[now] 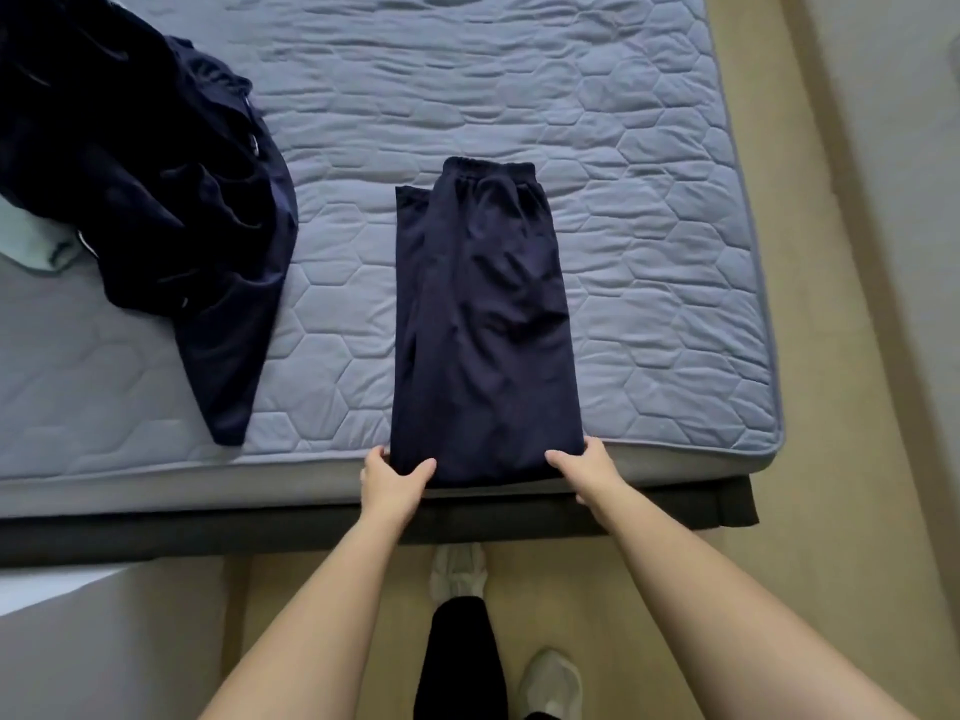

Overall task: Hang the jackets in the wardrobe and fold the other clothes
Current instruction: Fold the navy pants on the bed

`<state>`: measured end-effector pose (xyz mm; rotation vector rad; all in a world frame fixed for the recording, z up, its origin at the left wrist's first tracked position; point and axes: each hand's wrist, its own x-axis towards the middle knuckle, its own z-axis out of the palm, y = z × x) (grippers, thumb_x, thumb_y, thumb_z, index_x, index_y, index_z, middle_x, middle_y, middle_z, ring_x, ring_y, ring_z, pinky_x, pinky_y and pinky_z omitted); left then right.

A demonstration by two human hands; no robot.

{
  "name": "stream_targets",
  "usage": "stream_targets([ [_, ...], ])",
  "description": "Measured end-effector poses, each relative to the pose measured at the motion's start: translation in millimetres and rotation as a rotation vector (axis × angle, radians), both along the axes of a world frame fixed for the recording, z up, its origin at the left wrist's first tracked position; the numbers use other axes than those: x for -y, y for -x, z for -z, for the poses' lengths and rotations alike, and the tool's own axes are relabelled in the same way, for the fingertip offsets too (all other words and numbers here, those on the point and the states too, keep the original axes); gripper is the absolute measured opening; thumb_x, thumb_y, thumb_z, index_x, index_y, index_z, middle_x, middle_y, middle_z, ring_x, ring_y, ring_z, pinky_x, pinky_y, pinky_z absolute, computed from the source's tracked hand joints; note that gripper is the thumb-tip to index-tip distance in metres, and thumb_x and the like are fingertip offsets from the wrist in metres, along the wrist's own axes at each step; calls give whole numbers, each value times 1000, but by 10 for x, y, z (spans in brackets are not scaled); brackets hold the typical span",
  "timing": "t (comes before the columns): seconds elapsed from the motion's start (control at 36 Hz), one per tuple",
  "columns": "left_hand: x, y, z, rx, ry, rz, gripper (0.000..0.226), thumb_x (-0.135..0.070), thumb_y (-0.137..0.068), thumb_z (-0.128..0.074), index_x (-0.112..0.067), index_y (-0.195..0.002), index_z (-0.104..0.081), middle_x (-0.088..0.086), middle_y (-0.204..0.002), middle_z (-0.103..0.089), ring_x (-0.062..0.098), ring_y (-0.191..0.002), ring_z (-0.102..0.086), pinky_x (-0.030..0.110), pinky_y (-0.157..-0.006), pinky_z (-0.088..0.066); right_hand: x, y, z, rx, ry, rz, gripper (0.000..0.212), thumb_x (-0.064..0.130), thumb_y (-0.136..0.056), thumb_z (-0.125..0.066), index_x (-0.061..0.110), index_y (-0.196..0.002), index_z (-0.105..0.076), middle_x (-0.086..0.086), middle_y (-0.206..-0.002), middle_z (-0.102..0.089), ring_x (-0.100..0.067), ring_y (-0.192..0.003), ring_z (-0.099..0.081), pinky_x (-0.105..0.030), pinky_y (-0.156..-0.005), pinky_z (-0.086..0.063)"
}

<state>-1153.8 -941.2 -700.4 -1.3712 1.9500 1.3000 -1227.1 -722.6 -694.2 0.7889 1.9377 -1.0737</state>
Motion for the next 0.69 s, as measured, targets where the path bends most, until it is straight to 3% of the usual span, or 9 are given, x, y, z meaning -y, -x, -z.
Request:
stream_targets([
  [0.08,-25,-30,162,-26,-35,-36,48,-32,-84,-69,-11,-123,-50,11,-122,-58,32,-107,-57,49,-94,-49,-10,-50,141,-31,47,111,24,18,-89,-61,14,-110,-50,0,-100,-55,-13,-80,-53,-31,-67,-49],
  [0.14,-42,-62,202,-54,-39,-61,31,-27,-86,-66,-13,-113,-56,12,-113,-62,33,-99,-60,47,-88,-52,-62,-95,167,-65,59,144,17,15,-89,-61,15,-102,-50,2,-91,-54,-12,-75,-52,-30,-61,-49],
  [0.25,-106,-264,34,-41,-211,-167,13,-16,-89,-65,-16,-94,-54,10,-95,-62,25,-68,-62,29,-56,-50,-233,-272,-4,-24,72,192,18,10,-88,-63,12,-100,-50,-4,-95,-56,-21,-87,-56,-28,-60,-51],
  [0.36,-143,-616,-339,8,-279,-148,9,-13,-83,-69,-16,-88,-63,7,-91,-65,23,-77,-61,29,-59,-50,-440,-519,-384,49,63,145,23,9,-84,-64,12,-101,-50,-14,-97,-59,-22,-63,-54,-26,-51,-41],
  [0.47,-139,-679,-811,17,-365,-187,4,-16,-78,-66,-17,-81,-63,2,-73,-67,20,-61,-61,23,-54,-43,-505,-535,-852,44,154,187,39,9,-80,-61,19,-115,-47,-6,-97,-58,-18,-52,-46,-27,-51,-41],
  [0.53,-99,-445,-999,-8,-392,-233,5,-17,-81,-63,-16,-83,-59,2,-64,-64,18,-47,-60,21,-48,-40,-414,-323,-1067,-4,233,251,39,5,-81,-56,23,-115,-48,-6,-91,-57,-17,-48,-40,-23,-45,-36],
  [0.58,-66,-71,-1179,-66,-426,-314,5,-18,-87,-58,-15,-88,-54,6,-72,-63,19,-45,-62,21,-44,-44,-256,26,-1261,-71,268,294,23,2,-85,-52,19,-99,-58,-9,-87,-54,-17,-50,-39,-19,-44,-34],
  [0.64,-24,385,-1343,-186,-475,-366,9,-22,-93,-51,-16,-99,-54,7,-82,-63,19,-55,-67,23,-48,-49,-81,457,-1432,-167,272,306,17,4,-90,-49,16,-87,-60,-10,-83,-56,-18,-54,-48,-20,-48,-40],
  [0.69,25,826,-1460,-327,-520,-327,22,-30,-98,-43,-17,-115,-51,5,-95,-64,17,-75,-67,29,-60,-51,70,863,-1562,-236,351,317,14,10,-95,-47,19,-94,-57,-6,-87,-60,-17,-65,-58,-26,-59,-46],
])
